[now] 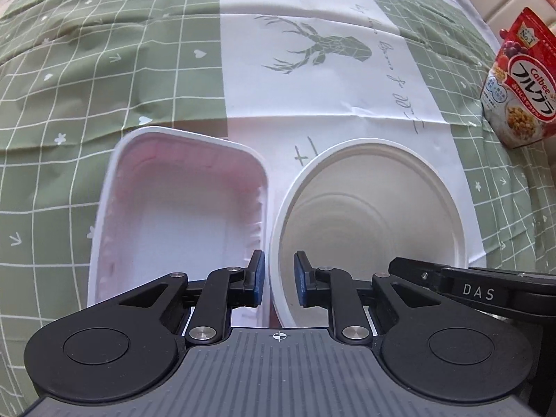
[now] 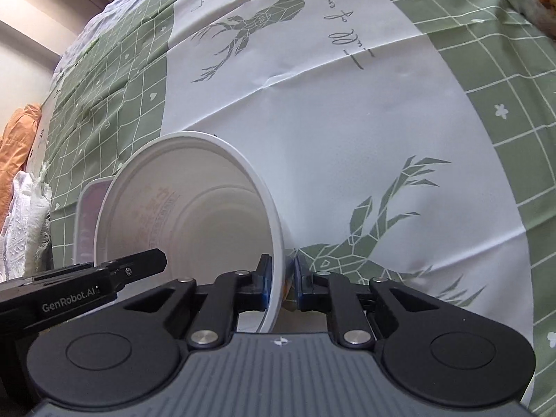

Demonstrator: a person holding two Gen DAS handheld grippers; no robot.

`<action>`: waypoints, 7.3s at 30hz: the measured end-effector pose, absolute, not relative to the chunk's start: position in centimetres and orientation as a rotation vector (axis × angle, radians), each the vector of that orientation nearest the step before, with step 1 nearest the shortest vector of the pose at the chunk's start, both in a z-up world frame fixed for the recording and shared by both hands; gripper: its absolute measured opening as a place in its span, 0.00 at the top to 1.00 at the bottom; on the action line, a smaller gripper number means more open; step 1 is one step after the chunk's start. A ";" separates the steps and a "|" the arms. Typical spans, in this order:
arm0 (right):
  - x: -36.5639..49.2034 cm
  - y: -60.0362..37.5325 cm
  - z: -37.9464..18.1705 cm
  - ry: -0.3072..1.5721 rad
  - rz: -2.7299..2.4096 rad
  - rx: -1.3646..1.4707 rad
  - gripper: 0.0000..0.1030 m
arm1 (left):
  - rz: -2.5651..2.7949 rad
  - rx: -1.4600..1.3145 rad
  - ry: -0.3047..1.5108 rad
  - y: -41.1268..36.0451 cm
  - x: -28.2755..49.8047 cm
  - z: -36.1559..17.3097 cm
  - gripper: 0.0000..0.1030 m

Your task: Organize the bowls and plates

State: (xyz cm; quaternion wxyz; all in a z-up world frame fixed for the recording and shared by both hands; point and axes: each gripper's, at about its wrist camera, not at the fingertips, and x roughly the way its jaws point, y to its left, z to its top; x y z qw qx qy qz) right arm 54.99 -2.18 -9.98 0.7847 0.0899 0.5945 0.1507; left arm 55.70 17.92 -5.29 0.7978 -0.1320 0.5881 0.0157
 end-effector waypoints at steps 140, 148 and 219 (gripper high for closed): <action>39.1 -14.3 -8.4 1.297 0.152 0.017 0.47 | -0.074 -0.331 1.376 6.6 40.0 -1.5 0.70; 38.8 -13.6 -9.3 1.325 0.215 0.024 0.47 | -0.085 -0.430 1.355 9.5 38.7 -2.0 0.68; 41.6 13.2 -14.0 1.456 0.473 -0.407 0.34 | 0.278 -0.573 1.192 27.5 34.4 -7.0 0.68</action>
